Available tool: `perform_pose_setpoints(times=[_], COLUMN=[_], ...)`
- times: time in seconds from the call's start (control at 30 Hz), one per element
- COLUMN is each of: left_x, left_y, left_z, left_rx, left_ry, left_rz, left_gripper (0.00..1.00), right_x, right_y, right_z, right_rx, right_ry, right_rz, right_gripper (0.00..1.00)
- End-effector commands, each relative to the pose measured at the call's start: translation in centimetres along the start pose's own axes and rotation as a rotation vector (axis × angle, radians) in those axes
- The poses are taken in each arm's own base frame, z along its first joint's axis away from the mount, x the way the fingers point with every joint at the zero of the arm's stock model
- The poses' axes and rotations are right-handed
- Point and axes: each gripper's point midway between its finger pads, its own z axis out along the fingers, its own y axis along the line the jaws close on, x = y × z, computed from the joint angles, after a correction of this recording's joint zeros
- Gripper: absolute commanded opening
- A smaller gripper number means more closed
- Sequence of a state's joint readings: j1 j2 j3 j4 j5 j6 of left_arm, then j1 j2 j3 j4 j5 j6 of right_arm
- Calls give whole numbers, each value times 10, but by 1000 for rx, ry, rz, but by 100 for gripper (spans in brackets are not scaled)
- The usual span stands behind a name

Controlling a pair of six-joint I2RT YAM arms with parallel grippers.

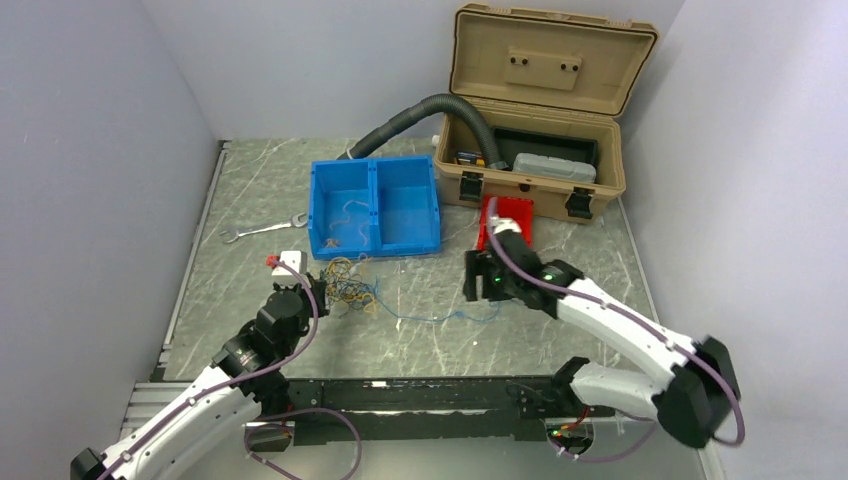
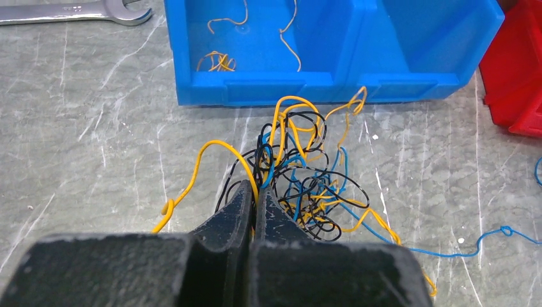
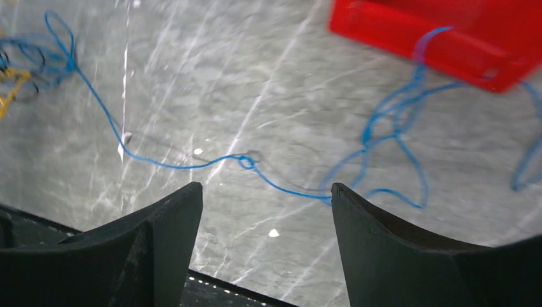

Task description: Untangle the cables

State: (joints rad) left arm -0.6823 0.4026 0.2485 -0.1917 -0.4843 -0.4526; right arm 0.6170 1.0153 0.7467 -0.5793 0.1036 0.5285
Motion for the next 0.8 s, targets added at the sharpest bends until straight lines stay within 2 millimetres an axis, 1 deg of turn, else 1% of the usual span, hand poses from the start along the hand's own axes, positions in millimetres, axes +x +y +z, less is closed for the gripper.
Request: perform_pose_setpoints(times=[0.0,0.07,0.13,0.2,0.3,0.33,0.4,0.5,0.63,0.77], left_x=[-11,-11,-10,-10,-10,-10,-10,-10,-10,-9], left_y=[-3,-3,-2,-2,-3,-4,-3,-3,-4,-3], left_z=[0,0,1,1,1,1,1,1,1,1], left_rx=[13,8,2,1,9,12,9,5,9,6], left_ry=[-42,-40,-36,-35,-33,-31,-29,-31,-30,-25], left_rz=[-17,-18,-18,-18,-12,-10,-9,-11,-9,-5], left_gripper=[0,0,0,0,0,0,0,0,0,0], right_x=[-11,0,17,32,44,45,49,57,71,75], right_y=[48,66,90,110,135,142,152,159,168,165], right_z=[20,30,39,50,58,61,65,75,82,91], right_rx=[-17,-21,-81,-144,-223,-252,-295,-332,-381,-357], right_ry=[-33,8,62,105,112,103,106,137,153,154], right_rz=[-87,-169,-293,-392,-498,-521,-560,-611,-666,-668], right_gripper=[76,76,76,77,80,81,83,81,76,67])
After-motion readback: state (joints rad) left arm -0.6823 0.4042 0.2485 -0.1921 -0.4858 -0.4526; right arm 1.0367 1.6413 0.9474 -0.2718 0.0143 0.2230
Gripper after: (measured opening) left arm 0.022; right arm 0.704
